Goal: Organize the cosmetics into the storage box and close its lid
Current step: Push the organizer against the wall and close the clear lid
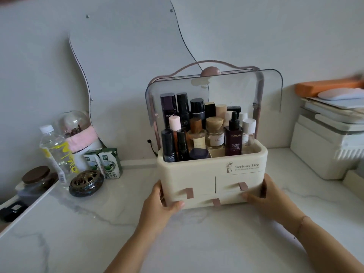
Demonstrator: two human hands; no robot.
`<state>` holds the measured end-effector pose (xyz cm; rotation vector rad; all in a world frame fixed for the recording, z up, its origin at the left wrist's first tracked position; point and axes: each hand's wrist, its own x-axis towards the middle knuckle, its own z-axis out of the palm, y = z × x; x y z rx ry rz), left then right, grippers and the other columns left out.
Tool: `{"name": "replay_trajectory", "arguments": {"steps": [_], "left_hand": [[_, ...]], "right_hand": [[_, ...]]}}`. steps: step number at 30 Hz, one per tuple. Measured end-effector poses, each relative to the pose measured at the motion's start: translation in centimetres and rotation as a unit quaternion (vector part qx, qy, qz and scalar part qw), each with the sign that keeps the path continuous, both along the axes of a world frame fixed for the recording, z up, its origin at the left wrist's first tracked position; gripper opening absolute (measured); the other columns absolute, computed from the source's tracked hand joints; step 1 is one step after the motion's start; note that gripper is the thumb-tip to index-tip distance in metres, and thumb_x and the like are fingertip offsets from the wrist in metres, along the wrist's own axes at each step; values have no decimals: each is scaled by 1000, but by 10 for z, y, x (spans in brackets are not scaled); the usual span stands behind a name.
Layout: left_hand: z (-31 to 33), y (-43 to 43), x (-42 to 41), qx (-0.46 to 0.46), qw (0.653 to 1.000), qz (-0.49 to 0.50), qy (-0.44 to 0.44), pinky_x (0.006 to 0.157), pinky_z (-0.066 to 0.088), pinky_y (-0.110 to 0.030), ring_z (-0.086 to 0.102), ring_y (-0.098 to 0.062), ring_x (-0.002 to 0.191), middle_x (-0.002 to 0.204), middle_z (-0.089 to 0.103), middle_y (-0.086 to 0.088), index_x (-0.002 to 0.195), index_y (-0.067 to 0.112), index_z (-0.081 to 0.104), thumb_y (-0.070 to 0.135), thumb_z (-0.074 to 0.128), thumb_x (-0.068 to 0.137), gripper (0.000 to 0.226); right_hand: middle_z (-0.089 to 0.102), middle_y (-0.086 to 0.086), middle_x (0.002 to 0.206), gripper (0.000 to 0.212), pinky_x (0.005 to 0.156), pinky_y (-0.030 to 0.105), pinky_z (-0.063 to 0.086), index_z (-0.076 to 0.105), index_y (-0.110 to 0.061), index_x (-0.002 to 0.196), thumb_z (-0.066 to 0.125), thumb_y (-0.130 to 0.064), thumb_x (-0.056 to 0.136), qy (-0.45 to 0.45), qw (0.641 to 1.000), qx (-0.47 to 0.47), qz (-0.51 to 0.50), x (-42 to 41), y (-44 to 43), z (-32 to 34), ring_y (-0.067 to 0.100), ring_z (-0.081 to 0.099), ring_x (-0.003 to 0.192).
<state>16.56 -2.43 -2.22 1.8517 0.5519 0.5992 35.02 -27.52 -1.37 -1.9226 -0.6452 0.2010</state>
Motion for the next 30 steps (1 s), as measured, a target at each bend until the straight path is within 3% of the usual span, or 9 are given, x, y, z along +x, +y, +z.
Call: {"name": "replay_trajectory", "arguments": {"steps": [5, 11, 16, 19, 24, 30], "left_hand": [[-4, -31, 17, 0, 999, -29, -18, 87, 52, -27, 64, 3, 99, 110, 67, 20, 116, 43, 49, 33, 81, 56, 69], [-1, -64, 48, 8, 998, -64, -22, 87, 52, -24, 63, 5, 98, 111, 66, 19, 125, 33, 49, 20, 83, 65, 71], [2, -82, 73, 6, 996, -88, -17, 89, 52, -25, 63, 5, 99, 111, 65, 21, 128, 30, 47, 17, 83, 65, 73], [4, -87, 85, 6, 996, -87, -20, 89, 51, -26, 63, 1, 101, 113, 65, 19, 127, 31, 48, 18, 83, 65, 73], [4, -83, 104, 11, 997, -81, -11, 84, 51, -21, 62, 6, 97, 110, 65, 19, 125, 32, 49, 16, 83, 65, 71], [10, -77, 127, 22, 998, -62, -2, 81, 49, -21, 62, 1, 94, 103, 65, 14, 118, 27, 53, 12, 84, 66, 63]], "right_hand": [[64, -8, 116, 58, 94, 46, 48, 50, -29, 120, 78, -29, 69, 25, 1000, 11, -11, 13, -41, -4, 17, 59, 109], [66, -9, 111, 55, 81, 25, 49, 55, -27, 115, 80, -10, 69, 20, 998, 47, -29, 24, -81, 2, 12, 61, 105], [66, -3, 111, 54, 84, 33, 50, 55, -20, 116, 78, -4, 70, 20, 997, 55, -53, 38, -103, 7, 18, 62, 104], [67, -3, 109, 53, 84, 33, 49, 56, -16, 116, 79, -7, 70, 10, 996, 49, -74, 44, -107, 9, 17, 62, 100], [69, -14, 91, 39, 67, 24, 46, 64, -28, 99, 83, -22, 65, -23, 990, 23, -138, 51, -105, 10, 6, 63, 84], [69, -16, 86, 34, 63, 22, 47, 63, -32, 92, 82, -34, 63, -11, 985, 36, -170, 68, -95, 6, 5, 63, 81]]}}
